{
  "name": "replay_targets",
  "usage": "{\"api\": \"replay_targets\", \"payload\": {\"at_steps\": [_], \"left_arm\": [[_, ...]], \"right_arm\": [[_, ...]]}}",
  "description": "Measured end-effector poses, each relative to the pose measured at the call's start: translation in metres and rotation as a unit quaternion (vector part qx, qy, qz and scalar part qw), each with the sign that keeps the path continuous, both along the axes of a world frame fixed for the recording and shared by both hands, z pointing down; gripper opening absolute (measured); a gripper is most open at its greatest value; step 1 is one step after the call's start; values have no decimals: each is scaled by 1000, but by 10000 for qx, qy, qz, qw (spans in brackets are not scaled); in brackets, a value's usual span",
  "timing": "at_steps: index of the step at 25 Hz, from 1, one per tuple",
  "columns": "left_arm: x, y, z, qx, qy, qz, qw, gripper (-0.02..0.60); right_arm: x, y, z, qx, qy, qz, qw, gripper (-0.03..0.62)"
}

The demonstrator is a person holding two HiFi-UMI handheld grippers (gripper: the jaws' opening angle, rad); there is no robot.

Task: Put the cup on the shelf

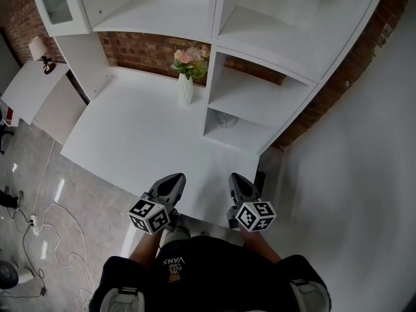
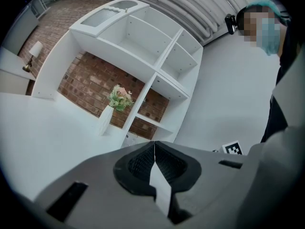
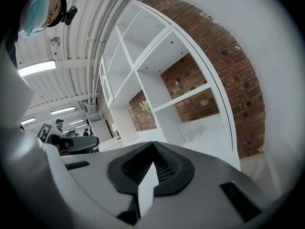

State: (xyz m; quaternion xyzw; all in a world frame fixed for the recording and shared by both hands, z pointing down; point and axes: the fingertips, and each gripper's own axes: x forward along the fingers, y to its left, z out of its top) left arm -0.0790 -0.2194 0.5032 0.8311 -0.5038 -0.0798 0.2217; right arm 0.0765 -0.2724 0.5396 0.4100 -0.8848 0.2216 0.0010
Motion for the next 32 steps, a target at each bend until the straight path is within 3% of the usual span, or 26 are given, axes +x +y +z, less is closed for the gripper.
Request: {"api": "replay_targets", "payload": {"at_steps": [12, 32], "left_arm": [[12, 28, 1, -22, -92, -139, 9999, 8], [35, 70, -10, 174, -137, -172, 9996, 8]], "right_arm": [[12, 40, -11, 49, 94, -274, 9996, 2], [32, 74, -30, 136, -26, -282, 9995, 0]]}}
